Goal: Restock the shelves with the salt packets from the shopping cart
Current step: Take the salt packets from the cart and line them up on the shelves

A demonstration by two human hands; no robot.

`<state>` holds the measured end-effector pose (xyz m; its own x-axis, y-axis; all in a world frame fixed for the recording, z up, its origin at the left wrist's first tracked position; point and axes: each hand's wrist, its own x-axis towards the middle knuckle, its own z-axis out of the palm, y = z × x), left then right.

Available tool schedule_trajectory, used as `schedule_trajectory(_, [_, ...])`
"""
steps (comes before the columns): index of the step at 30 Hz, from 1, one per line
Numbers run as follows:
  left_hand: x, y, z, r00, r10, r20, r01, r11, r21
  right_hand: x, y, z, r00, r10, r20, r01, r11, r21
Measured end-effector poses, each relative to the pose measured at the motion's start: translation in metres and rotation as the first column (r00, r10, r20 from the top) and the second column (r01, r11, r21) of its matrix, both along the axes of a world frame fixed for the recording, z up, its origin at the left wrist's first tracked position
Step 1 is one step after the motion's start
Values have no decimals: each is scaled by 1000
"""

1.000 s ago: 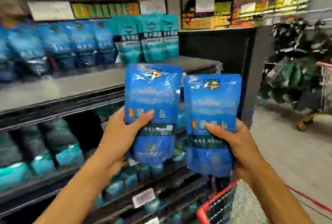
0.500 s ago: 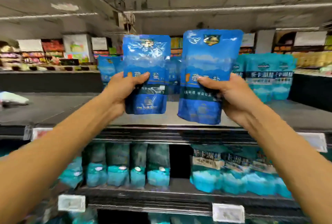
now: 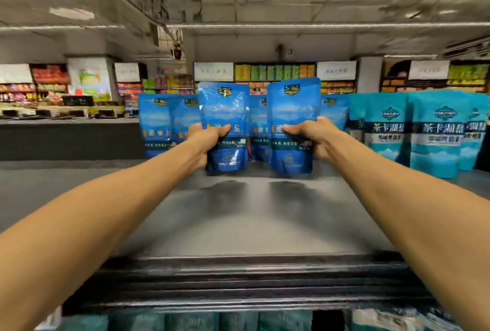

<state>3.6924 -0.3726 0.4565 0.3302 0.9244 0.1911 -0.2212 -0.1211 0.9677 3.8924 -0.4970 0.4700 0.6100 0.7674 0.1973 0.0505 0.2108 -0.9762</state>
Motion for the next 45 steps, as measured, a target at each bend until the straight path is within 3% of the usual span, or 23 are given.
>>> schedule_trajectory(7, [46,59,-12,997,69,-32,-65,991,116,23,66,0,999,29,28,-28,998,-52])
schedule_trajectory(10, [46,67,-24,983,92,-157,-57,975,215,36,79,-12,993,110,35,-104,984,-146])
schedule_trajectory(12, [39,70,-29,956,78,-282,0,963,269,47,79,-17,983,135,120,-105,967,-233])
schedule_trajectory(16, [23,70,-33,822,154,-548,55,937,346,54,68,-17,881,155,447,74,888,-454])
schedule_trajectory(20, [25,66,-28,668,361,-650,-64,899,434,52,72,-18,878,138,459,102,882,-460])
schedule_trajectory(24, [34,64,-21,696,297,-654,-61,932,357,53,84,-23,862,59,504,185,889,-420])
schedule_trajectory(34, [38,68,-21,659,337,-672,-58,914,401,51,98,-33,852,-48,521,261,902,-343])
schedule_trajectory(45, [7,17,-10,564,402,-722,-40,886,462,39,33,-6,770,209,602,205,813,-545])
